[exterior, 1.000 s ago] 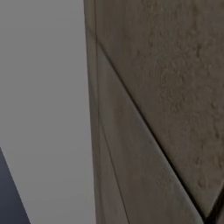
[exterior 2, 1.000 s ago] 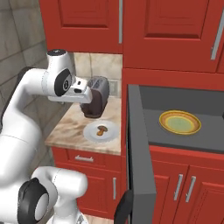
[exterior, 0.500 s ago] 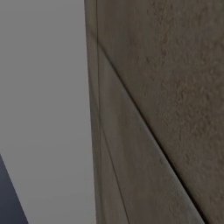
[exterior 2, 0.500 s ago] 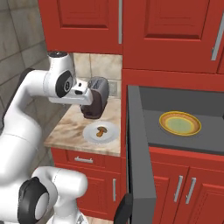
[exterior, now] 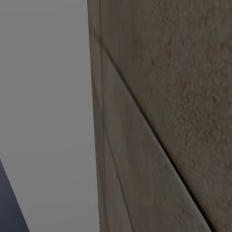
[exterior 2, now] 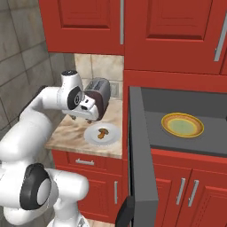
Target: Pick the mushroom from the counter and place it in the microwave.
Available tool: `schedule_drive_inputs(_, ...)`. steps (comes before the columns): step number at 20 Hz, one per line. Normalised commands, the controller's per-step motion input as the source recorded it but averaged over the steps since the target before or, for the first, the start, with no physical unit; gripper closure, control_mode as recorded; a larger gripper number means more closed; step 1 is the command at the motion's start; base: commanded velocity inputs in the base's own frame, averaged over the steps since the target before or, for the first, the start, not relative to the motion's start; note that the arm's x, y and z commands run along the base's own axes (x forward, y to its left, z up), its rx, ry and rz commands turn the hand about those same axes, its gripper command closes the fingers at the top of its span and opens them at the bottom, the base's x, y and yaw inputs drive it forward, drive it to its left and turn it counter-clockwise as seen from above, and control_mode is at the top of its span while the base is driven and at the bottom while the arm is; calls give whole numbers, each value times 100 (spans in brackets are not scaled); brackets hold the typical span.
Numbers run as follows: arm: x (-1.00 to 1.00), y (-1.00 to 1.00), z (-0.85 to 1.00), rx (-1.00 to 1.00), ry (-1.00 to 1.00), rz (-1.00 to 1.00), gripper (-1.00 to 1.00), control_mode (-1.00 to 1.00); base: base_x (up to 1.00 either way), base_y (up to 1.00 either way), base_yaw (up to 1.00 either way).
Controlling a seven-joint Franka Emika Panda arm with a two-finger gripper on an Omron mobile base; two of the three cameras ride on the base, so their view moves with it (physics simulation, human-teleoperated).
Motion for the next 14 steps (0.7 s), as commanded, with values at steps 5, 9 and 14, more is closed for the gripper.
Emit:
schedule_drive_inputs(5,58,-17,-52,0,0,-34,-100,-100,0,0,0)
schedule_drive_inputs(9,35,-23,-55,0,0,-28,-100,-100,0,0,0)
schedule_drive_inputs(14,51,-25,-47,0,3,-13,-100,-100,0,0,0)
